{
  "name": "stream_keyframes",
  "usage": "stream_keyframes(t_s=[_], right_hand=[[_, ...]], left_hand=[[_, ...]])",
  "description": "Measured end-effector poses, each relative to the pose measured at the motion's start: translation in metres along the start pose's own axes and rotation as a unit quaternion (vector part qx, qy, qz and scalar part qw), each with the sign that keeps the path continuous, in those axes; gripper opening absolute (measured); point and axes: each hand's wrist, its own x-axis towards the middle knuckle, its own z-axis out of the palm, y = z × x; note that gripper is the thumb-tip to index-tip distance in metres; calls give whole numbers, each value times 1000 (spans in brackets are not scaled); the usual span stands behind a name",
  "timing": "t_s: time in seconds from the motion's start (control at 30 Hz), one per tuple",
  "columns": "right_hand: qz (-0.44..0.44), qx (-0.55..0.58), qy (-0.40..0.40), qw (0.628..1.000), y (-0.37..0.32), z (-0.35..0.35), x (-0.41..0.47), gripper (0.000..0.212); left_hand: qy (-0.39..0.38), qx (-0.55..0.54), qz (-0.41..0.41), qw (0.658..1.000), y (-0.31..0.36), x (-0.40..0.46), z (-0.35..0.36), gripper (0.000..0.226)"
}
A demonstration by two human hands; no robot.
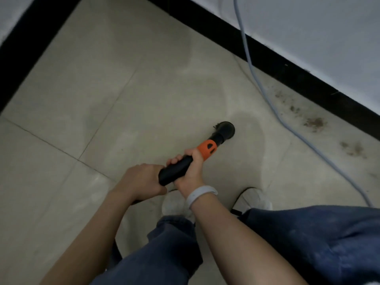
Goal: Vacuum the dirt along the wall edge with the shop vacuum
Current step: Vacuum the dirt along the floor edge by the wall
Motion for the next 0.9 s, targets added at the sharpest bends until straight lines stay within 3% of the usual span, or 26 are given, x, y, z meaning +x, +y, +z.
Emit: stream_keyframes(t_s=[0.17, 0.43, 0.63, 0.9], right_hand=[[-53, 40, -9, 998, -49, 12, 14, 20], [-201, -23, -14, 979, -145, 14, 23, 15], [-175, -56, -23, 983, -184, 11, 53, 14], [-86, -217, -68, 970, -153, 52, 75, 16]], left_hand=[[14, 13, 53, 998, 27, 45, -33, 25], [44, -72, 155, 984, 97, 111, -48, 32], [44, -106, 154, 981, 123, 141, -48, 28], [128, -263, 65, 954, 76, 141, -26, 21]])
